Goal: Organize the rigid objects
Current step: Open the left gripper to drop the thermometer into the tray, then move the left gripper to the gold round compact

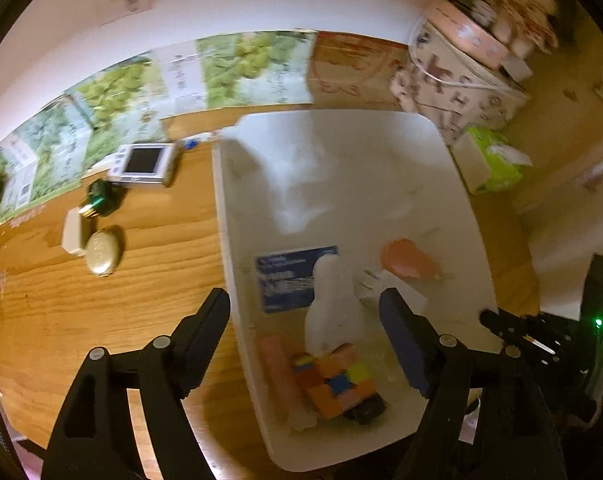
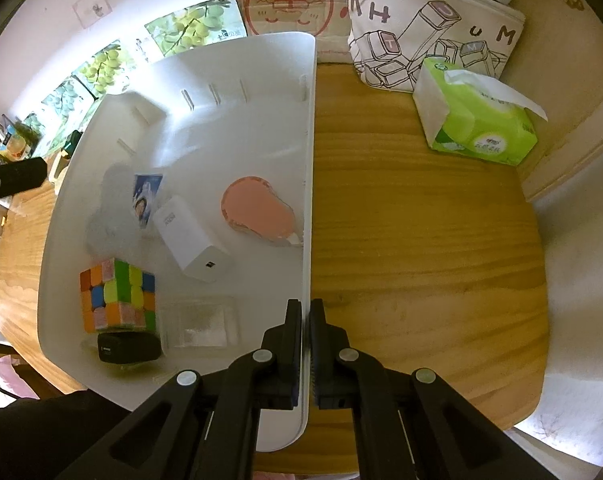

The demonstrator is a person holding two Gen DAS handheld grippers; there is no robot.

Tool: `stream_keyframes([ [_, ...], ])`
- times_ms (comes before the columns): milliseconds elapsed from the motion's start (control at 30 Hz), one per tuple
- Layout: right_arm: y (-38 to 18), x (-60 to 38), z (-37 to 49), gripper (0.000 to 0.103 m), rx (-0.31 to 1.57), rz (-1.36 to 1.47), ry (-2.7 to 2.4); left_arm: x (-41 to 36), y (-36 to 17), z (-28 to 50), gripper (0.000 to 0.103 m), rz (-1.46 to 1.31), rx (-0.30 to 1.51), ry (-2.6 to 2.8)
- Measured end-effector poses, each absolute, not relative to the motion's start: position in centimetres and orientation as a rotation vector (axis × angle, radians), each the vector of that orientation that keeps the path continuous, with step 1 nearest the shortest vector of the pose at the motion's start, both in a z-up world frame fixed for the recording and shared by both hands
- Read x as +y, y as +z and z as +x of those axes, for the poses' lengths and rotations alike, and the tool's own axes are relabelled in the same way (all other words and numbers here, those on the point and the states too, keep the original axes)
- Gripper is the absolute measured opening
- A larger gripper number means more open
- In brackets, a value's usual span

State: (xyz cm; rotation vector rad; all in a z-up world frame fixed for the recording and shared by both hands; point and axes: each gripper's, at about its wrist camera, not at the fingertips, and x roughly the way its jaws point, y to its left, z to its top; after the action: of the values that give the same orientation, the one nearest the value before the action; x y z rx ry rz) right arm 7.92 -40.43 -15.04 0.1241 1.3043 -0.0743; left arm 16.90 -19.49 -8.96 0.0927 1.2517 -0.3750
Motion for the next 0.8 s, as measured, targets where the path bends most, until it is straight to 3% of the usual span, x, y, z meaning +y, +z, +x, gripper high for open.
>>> stream_keyframes([
  [333,-15.1,-40.3,8.1,0.004,1.314,0.128,-0.124,-11.8,-10.3,19.8,0.080,-0.037,1.274,-0.210],
  [800,-15.0,-39.9,8.5,0.006,1.360,0.151,-0.249,-0.9,-16.4,24.0,0.080,-0.335,1.351,-0.024],
])
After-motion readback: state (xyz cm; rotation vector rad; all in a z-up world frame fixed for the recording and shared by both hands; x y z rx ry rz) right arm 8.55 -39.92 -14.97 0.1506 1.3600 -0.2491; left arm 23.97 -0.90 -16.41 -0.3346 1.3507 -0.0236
